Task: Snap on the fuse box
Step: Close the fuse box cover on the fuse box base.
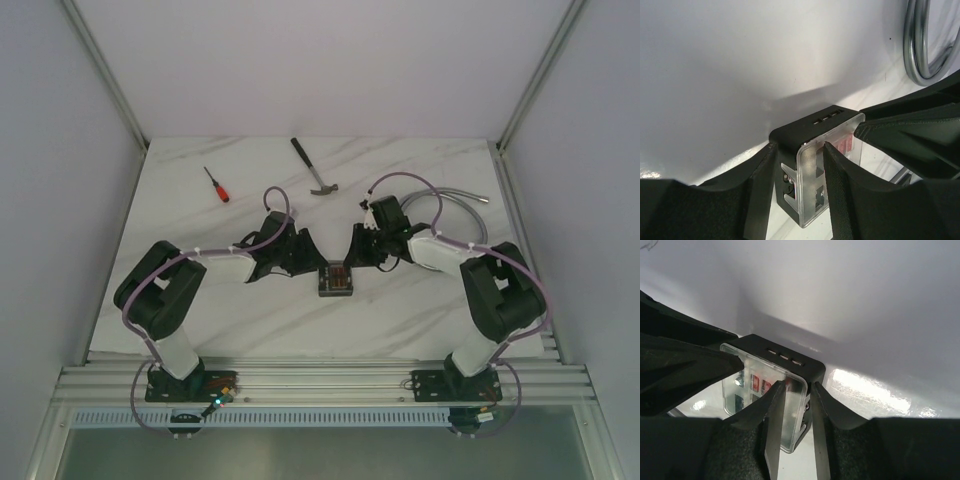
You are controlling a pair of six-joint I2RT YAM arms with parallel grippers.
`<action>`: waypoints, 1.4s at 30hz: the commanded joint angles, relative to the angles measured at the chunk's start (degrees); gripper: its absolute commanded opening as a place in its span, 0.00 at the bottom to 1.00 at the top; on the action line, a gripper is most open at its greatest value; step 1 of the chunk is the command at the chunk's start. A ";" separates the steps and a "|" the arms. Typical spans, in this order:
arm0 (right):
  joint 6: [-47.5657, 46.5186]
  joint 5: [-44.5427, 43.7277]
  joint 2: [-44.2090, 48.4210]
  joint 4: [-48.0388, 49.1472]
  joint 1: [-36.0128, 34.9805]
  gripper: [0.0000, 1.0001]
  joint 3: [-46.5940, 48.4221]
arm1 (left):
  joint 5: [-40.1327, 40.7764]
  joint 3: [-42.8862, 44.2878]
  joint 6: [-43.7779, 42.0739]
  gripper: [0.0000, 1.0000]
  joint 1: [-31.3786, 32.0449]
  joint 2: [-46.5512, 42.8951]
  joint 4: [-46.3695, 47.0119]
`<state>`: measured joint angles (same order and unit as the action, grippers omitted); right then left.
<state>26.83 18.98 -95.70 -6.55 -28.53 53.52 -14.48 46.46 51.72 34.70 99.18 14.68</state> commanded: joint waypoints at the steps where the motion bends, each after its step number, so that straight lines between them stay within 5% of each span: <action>1: -1.18 3.94 -3.87 1.44 -0.62 0.29 0.08 | -2.74 -0.60 -1.43 0.50 1.08 2.22 -1.85; 14: -5.14 5.13 -12.12 -0.57 -5.70 0.24 2.94 | -4.95 -10.64 4.79 0.37 1.87 4.43 4.66; 23: -9.65 5.75 -15.68 -1.94 -9.04 0.23 13.37 | -3.89 -15.51 6.91 0.29 1.98 -2.61 7.62; 31: -8.44 -1.04 -7.00 -2.09 -8.19 0.41 13.99 | 0.85 -13.91 3.87 0.41 1.96 -9.88 1.49; 42: -0.50 -0.56 6.91 -0.13 -4.34 0.53 -1.31 | 3.33 -9.82 -0.76 0.53 1.54 -12.06 -4.62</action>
<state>22.50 17.34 -90.89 -6.37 -32.75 57.17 -13.19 34.30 54.11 36.75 87.37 14.48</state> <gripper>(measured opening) 0.521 0.503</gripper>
